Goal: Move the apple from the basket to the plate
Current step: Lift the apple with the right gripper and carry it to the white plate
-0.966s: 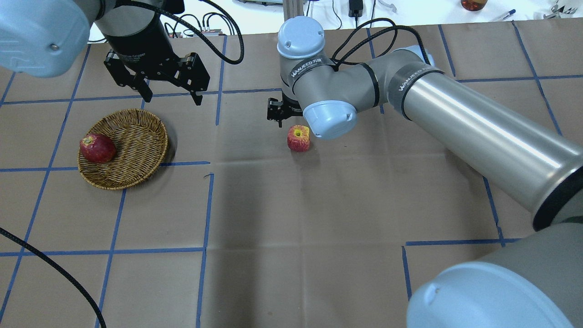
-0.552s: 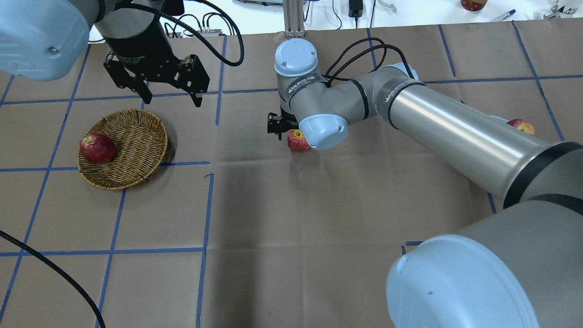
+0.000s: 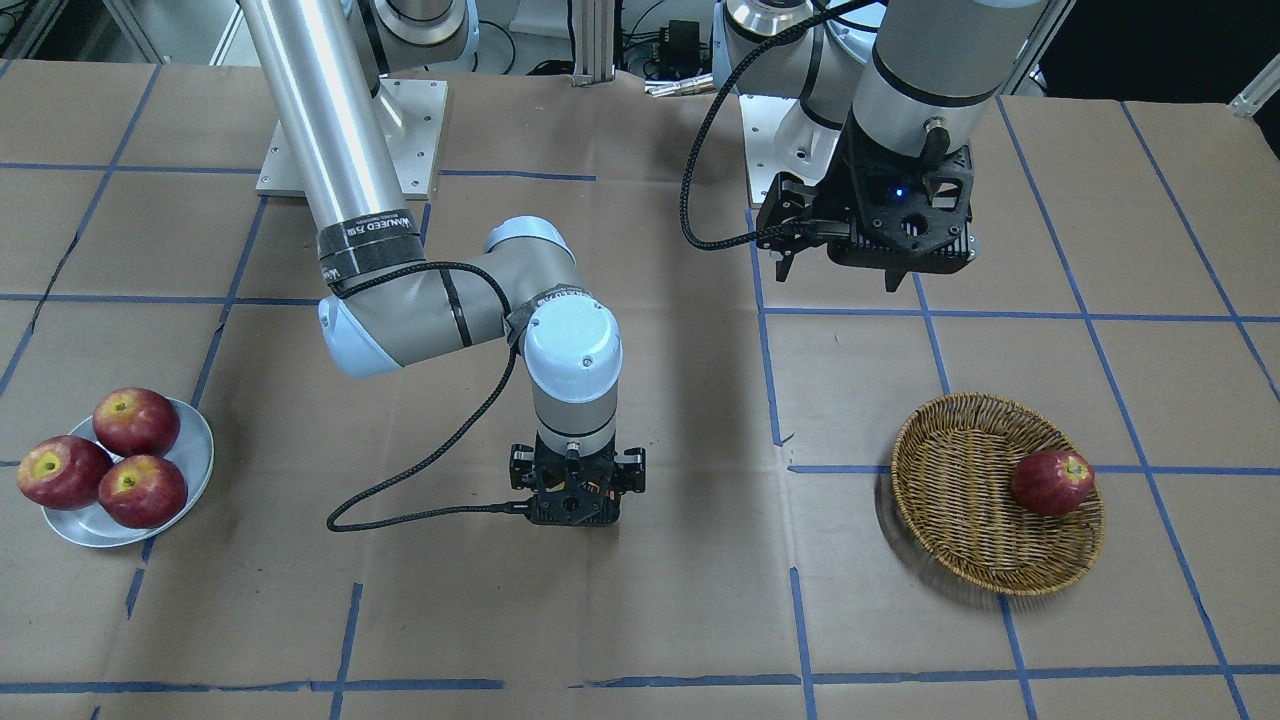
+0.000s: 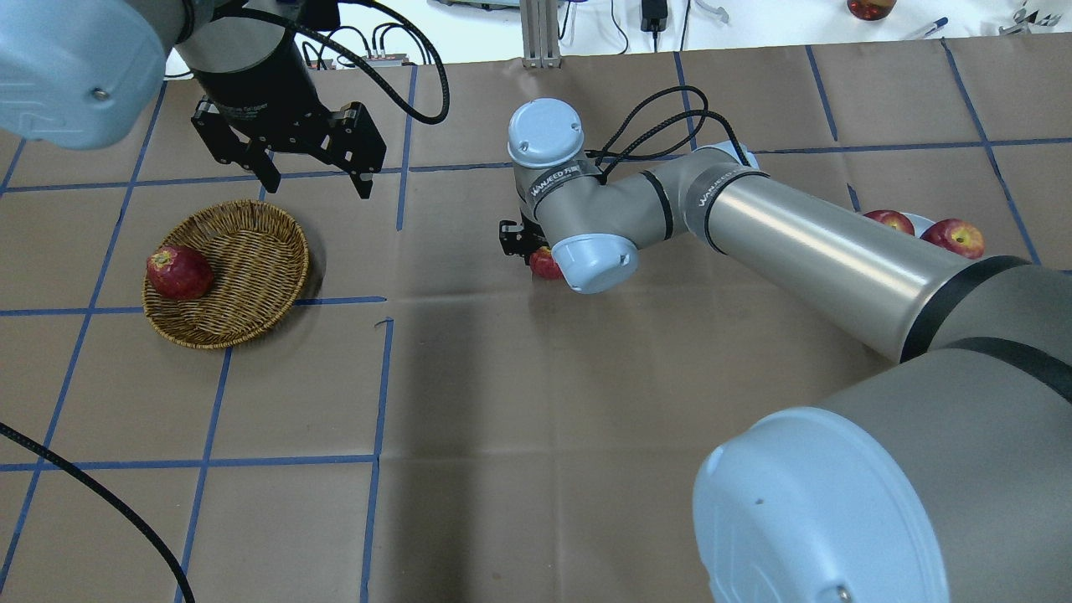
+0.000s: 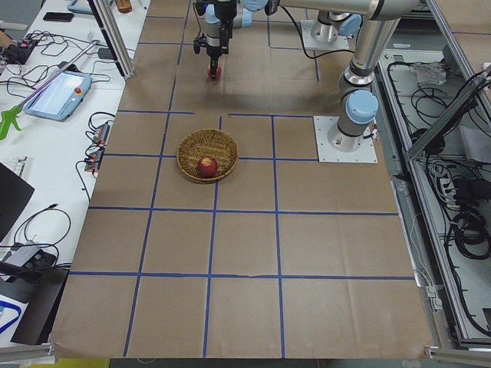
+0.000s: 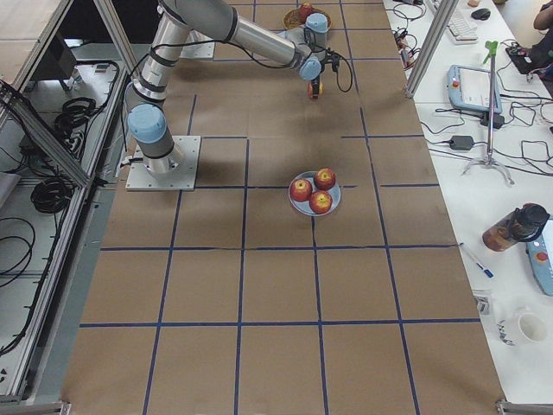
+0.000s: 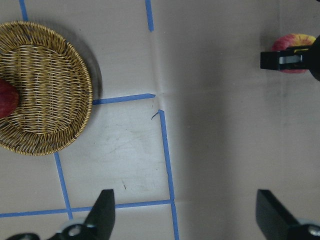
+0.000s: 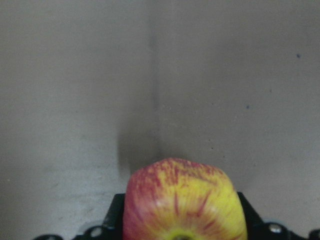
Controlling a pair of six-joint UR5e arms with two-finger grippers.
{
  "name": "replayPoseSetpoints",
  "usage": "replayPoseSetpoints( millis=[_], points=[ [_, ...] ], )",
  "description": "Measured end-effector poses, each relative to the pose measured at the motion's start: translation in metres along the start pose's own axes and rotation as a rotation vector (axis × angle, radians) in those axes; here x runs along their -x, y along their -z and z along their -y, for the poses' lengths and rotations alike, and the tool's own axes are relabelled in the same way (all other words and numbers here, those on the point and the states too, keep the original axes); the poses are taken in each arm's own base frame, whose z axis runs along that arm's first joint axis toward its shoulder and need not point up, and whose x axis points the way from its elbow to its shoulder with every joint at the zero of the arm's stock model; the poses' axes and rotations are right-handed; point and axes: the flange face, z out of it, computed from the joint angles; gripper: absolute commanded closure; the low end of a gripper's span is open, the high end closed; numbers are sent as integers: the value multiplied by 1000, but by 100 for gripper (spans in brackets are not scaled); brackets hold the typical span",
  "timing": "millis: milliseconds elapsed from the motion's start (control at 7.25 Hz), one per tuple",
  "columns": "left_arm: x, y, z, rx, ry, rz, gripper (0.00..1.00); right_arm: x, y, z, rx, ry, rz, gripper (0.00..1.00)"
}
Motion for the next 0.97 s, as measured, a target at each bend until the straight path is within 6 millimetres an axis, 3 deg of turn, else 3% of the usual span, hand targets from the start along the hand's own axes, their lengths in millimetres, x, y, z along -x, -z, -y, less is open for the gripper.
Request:
replayPoseSetpoints(
  millis=[276, 414, 552, 828, 966],
  points=[
    [0, -1, 0, 0, 0, -1, 1, -5, 30, 11, -45, -10, 14, 60],
    [0, -1, 0, 1, 0, -1, 1, -15, 59, 17, -67, -17, 19, 60],
    [0, -1, 0, 1, 0, 0, 1, -40, 93, 24, -66, -17, 6, 60],
    [0, 0, 0, 1, 0, 0, 1, -135, 151, 36, -38, -1, -39, 60],
    [0, 0, 0, 1, 0, 0, 1, -195, 164, 40, -22, 31, -55, 60]
  ],
)
